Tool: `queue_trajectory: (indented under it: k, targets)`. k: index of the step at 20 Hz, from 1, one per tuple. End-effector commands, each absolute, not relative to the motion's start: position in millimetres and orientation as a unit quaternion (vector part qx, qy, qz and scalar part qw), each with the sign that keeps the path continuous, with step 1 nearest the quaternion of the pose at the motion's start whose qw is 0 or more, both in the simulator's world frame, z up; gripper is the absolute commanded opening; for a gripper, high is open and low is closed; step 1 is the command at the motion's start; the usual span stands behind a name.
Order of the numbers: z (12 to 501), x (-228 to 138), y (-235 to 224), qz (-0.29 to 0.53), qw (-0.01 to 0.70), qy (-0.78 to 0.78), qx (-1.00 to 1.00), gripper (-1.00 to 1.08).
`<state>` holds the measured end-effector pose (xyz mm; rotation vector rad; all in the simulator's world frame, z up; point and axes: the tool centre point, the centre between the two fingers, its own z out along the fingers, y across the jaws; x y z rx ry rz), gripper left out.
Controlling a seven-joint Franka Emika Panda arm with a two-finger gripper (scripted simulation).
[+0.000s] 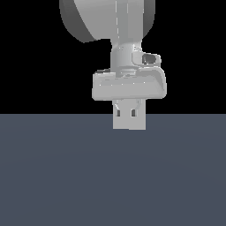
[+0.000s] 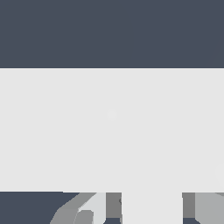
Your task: Plug the charger into the wall socket.
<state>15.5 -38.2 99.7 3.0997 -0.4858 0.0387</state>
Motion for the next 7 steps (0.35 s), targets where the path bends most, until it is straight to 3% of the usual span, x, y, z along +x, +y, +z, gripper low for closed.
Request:
queue_trajectory:
  k: [1,7]
  targets:
    - [99.9,22.0,-40.0,0.012,0.002,-0.155,0.988,-1.0]
    - [100.0,27.3,-41.7,0.012,0.002,-0.155,0.988,-1.0]
